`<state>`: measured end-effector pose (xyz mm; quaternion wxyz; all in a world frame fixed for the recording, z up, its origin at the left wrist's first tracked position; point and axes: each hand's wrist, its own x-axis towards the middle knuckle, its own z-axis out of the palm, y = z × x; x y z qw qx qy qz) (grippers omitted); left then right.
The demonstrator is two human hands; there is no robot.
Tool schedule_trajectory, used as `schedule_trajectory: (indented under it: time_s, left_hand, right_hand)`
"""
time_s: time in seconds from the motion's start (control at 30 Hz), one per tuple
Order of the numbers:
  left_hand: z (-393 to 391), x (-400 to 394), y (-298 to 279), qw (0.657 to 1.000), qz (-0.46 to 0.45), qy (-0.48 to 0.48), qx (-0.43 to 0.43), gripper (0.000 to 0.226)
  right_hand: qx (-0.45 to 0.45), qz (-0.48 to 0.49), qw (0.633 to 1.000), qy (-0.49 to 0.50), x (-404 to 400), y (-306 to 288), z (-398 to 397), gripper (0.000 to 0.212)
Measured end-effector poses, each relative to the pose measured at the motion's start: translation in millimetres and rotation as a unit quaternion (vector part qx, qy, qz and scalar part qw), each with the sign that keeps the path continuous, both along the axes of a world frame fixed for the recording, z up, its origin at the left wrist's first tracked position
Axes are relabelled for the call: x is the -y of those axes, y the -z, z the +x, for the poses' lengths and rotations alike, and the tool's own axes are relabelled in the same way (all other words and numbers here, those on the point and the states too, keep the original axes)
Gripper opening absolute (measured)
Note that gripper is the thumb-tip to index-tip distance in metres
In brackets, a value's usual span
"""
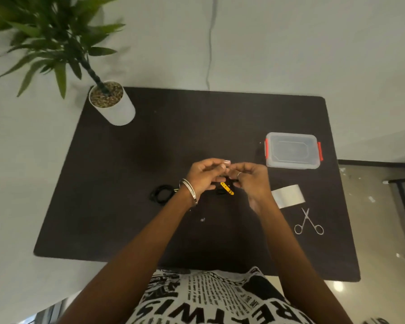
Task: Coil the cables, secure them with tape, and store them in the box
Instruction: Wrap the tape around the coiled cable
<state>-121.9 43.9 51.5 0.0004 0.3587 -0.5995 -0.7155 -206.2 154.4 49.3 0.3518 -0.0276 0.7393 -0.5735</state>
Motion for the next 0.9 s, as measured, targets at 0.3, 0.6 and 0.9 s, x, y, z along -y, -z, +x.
schedule_trajectory:
  time_s: [0.3,0.6,0.9]
  left_hand:
    - [27,31,7,0.999,0.019,0.040,-0.012,0.018]
    - [43,54,6,0.996,0.064,0.063,-0.004,0.029]
    - [70,93,46,0.968,-0.143,-0.148,0.145,0.023]
  right_hand:
    - [0.162,-0.069,0.984,-0.036,7,3,12,0.008]
    - [0.151,-0.071,0.985,-0.040,26,5,27,0.007]
    - [0.113,-0.092,0.989,0.012,33,11,28,0.016]
